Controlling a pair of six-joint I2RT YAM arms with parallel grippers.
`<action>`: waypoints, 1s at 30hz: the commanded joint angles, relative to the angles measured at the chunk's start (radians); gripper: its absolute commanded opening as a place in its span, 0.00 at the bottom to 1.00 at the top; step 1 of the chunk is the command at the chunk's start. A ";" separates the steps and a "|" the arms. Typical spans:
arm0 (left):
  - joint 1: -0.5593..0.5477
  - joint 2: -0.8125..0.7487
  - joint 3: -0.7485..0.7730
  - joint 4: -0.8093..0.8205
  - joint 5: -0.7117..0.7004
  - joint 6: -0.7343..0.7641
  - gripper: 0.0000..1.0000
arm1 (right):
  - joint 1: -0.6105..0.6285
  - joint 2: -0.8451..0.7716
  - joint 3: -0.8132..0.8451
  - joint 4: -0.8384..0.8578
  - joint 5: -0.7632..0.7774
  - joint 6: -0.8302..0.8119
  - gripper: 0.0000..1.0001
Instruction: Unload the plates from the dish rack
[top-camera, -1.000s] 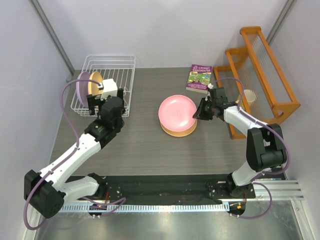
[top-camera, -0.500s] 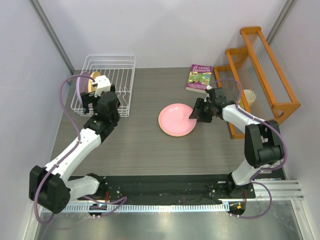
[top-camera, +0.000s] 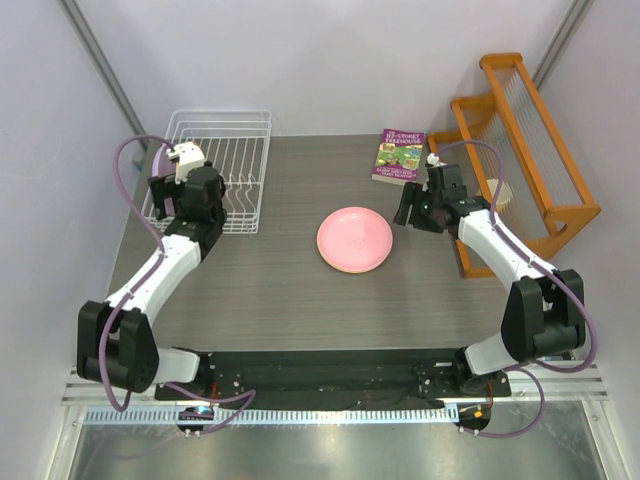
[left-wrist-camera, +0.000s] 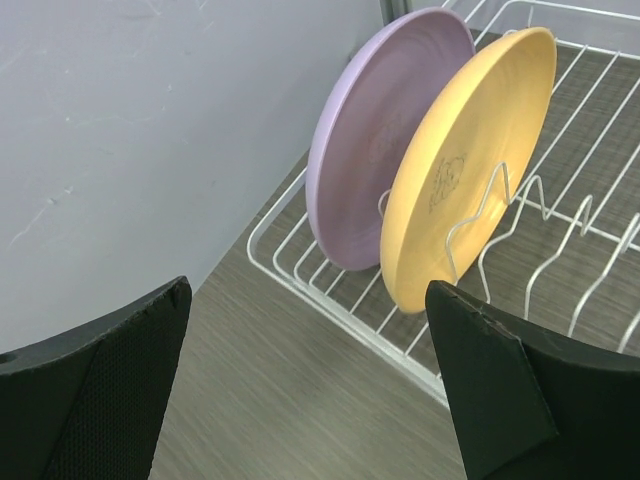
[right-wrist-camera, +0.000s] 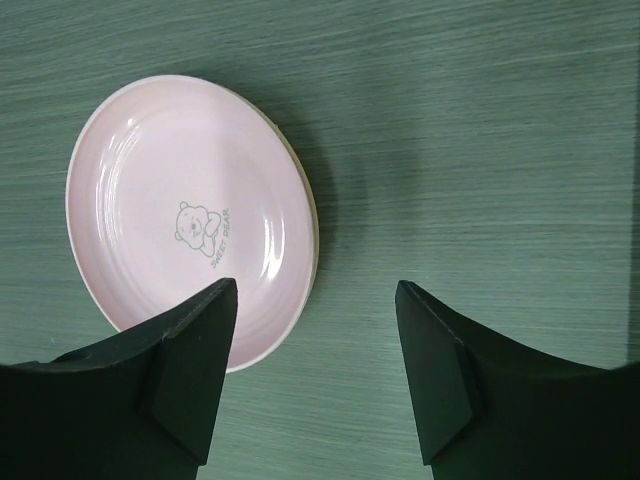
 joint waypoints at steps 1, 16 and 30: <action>0.032 0.099 0.080 0.115 0.024 -0.007 1.00 | -0.002 -0.028 0.034 -0.015 0.046 -0.027 0.70; 0.135 0.384 0.281 0.069 0.115 -0.030 0.81 | -0.002 0.032 0.046 -0.015 0.045 -0.034 0.70; 0.175 0.411 0.338 -0.038 0.225 -0.108 0.11 | -0.002 0.031 0.038 -0.015 0.043 -0.036 0.68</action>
